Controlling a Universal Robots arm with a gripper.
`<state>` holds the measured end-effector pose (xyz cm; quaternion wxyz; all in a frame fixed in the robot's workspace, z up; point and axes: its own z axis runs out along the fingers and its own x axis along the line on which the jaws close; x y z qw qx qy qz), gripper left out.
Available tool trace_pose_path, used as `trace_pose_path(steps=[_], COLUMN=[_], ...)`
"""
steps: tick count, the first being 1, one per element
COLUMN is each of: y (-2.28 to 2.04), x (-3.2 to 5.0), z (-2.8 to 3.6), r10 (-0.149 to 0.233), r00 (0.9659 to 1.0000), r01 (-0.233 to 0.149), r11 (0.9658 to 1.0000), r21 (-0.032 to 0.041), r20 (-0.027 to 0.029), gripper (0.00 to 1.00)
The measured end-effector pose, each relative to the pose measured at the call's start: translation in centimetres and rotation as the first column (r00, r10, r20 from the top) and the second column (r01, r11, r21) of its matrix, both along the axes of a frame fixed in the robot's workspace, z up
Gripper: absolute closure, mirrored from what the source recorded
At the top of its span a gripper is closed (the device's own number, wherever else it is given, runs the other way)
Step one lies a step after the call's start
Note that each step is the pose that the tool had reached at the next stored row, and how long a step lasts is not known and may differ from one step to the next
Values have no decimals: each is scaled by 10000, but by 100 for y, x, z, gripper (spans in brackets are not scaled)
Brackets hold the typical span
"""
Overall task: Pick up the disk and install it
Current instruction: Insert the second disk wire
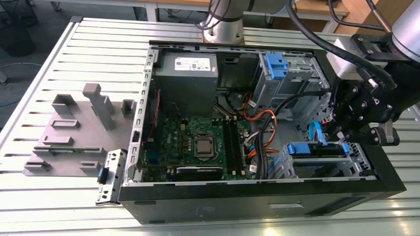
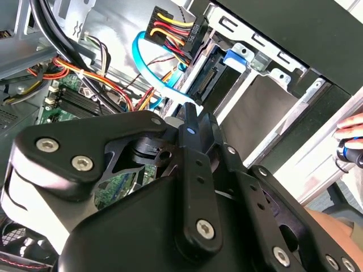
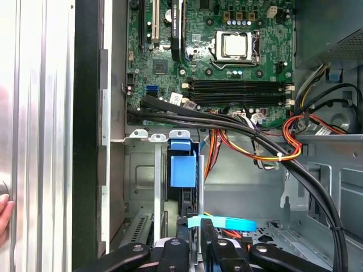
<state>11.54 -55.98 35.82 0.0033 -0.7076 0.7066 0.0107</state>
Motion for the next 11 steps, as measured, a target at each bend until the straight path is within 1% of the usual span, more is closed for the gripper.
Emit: trace_pose_path(steps=[3, 6, 8, 11], y=[14, 37, 48, 59], x=[0, 10, 44, 137], z=[26, 26, 23, 17], r10=[0, 2, 0, 0], r00=[10000, 10000, 10000, 10000], r01=[0, -2, 0, 0], r11=[10000, 10000, 10000, 10000], r21=[1, 3, 4, 3], r20=[0, 0, -1, -3], gripper=[76, 76, 76, 76])
